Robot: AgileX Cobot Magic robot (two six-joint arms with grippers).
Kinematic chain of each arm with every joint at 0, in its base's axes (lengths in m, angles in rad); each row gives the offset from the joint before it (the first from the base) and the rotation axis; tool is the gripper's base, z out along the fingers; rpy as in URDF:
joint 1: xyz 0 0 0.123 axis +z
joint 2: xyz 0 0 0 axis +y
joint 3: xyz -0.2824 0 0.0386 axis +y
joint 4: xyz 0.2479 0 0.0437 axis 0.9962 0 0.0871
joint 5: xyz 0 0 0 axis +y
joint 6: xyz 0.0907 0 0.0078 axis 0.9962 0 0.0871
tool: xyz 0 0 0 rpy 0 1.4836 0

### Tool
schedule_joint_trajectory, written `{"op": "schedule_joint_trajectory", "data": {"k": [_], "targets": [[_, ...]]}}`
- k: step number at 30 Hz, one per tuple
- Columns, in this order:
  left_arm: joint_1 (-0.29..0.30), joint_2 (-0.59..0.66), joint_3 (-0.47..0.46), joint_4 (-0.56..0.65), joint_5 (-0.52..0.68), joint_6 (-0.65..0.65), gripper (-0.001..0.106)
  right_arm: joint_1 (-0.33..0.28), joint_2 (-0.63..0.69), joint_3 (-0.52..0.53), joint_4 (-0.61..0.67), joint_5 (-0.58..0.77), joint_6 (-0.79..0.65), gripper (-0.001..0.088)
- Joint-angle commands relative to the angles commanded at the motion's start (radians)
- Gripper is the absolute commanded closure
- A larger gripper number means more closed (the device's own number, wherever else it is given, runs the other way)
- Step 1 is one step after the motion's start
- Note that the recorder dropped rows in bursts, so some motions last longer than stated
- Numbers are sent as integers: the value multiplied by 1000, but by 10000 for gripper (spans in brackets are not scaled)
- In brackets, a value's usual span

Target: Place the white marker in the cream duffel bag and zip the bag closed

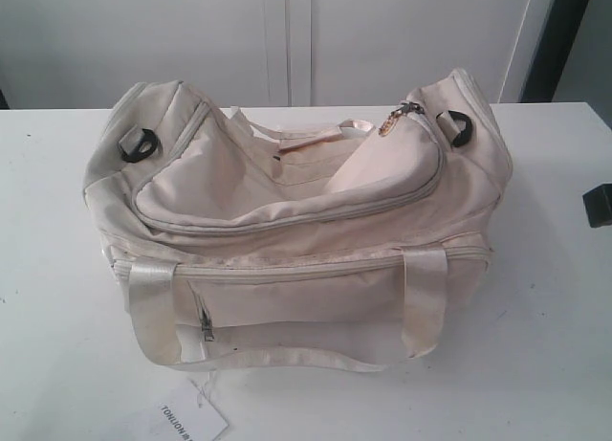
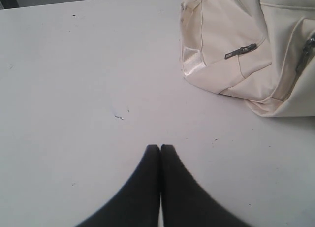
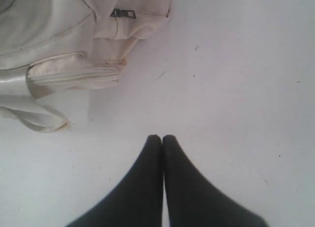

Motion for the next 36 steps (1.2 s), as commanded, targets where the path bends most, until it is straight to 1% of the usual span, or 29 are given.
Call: {"op": "schedule_joint_trajectory", "data": {"k": [8,15,30,36], "targets": [[0,0,0,0,0,0,1053,0,-122,5,0,1,0,868],[0,0,0,0,0,0,1053,0,-198,5,0,1,0,868],[0,0,0,0,0,0,1053,0,-328,5,0,3,0,868],[0,0,0,0,0,0,1053,0,-360,5,0,3,0,868]]}}
